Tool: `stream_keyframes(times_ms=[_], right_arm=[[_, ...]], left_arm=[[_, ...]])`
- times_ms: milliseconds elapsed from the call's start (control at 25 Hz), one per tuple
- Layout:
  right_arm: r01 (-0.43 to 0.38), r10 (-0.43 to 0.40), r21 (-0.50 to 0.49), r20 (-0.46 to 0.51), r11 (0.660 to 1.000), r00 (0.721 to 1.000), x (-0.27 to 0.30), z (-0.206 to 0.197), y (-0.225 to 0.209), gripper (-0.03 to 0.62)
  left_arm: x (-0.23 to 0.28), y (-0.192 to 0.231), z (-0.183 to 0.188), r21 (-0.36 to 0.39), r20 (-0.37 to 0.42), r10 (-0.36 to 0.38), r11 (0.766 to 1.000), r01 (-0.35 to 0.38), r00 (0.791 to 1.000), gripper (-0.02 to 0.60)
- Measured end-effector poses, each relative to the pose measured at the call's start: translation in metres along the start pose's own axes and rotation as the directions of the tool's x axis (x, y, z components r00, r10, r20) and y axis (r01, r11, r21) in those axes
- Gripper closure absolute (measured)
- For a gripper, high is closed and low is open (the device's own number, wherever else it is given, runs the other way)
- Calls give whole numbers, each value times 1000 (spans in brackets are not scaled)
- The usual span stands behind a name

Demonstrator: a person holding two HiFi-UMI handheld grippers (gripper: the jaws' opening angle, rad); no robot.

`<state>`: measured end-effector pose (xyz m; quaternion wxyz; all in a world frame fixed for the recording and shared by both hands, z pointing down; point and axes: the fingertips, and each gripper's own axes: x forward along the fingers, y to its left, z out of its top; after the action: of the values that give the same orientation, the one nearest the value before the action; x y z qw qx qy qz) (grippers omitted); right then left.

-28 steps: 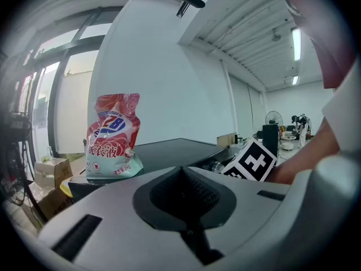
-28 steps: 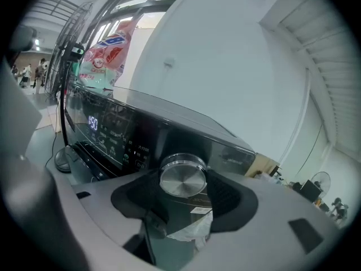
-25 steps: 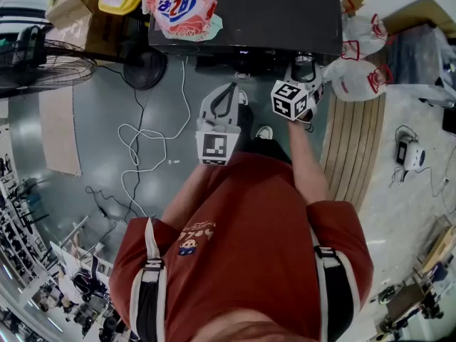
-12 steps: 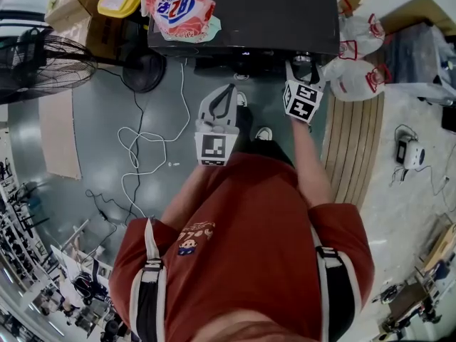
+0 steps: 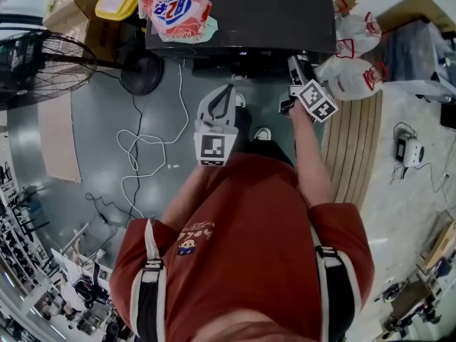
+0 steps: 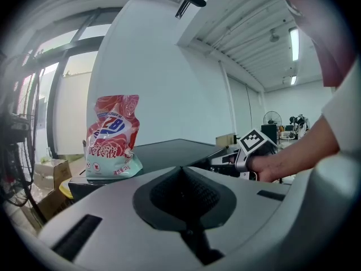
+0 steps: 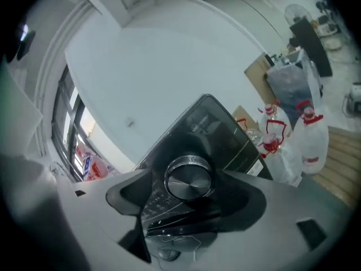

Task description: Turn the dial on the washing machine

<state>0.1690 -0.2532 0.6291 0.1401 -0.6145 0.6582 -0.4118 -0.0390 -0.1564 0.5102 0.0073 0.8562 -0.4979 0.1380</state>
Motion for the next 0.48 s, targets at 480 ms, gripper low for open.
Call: stream_keyframes(times_ms=[480], right_arm=[[-80, 70, 275, 46, 958, 996, 0, -3, -10, 327]], left_arm=[[-4, -1, -3, -3, -8, 8, 1000, -8, 1000, 571]])
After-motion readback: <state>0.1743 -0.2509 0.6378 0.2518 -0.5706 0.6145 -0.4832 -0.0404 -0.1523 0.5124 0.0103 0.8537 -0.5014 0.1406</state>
